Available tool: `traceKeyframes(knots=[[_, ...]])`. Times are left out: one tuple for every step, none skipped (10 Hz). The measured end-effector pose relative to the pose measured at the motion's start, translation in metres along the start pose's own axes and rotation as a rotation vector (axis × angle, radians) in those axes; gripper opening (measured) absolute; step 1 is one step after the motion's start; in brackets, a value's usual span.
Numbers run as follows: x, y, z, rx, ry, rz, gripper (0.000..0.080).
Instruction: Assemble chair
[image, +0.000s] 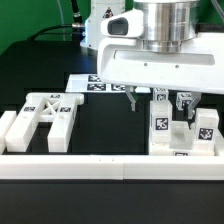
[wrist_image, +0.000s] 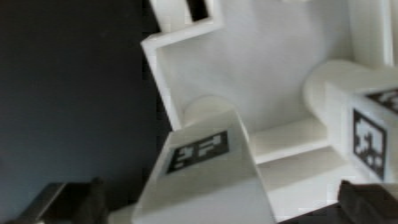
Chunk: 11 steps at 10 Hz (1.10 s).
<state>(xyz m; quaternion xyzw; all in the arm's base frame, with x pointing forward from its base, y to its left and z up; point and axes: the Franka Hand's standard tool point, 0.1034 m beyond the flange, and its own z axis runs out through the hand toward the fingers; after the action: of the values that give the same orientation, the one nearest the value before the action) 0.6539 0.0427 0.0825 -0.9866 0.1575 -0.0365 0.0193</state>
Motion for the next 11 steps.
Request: traceKeyframes(knots=[[0.0010,0.0011,-0.0004,0.000,0.003,-0.075,0.0648],[0.0018,0.0025,-0.0003,0.000,0.006,-0.148,0.0648],[0.0022,0.0031,0.0000,0.000,0.007,-0.201,0.0648],[0.0022,0.0038,0.0004,-0.001,0.006,-0.201,0.0648],[0.0020,0.0039,0.0009,-0.001,0.005,-0.200,0.0521],[0.0019,0.0041,0.0012,-0.001,0.005,-0.200,0.0385],[0.0017,0.0041,0.0017,-0.001,0.004,-0.191,0.0385],[0.0016,0.0041,0.0019,-0.001,0.004,-0.165,0.0289],[0.0016,0.0042,0.0019,-0.002,0.004,-0.166,0.0289],[0.0019,0.0044,0.0022,0.001,0.004,-0.148,0.0289],[0.0047,0.0059,0.0022,0.022,0.006,0.020,0.0289]])
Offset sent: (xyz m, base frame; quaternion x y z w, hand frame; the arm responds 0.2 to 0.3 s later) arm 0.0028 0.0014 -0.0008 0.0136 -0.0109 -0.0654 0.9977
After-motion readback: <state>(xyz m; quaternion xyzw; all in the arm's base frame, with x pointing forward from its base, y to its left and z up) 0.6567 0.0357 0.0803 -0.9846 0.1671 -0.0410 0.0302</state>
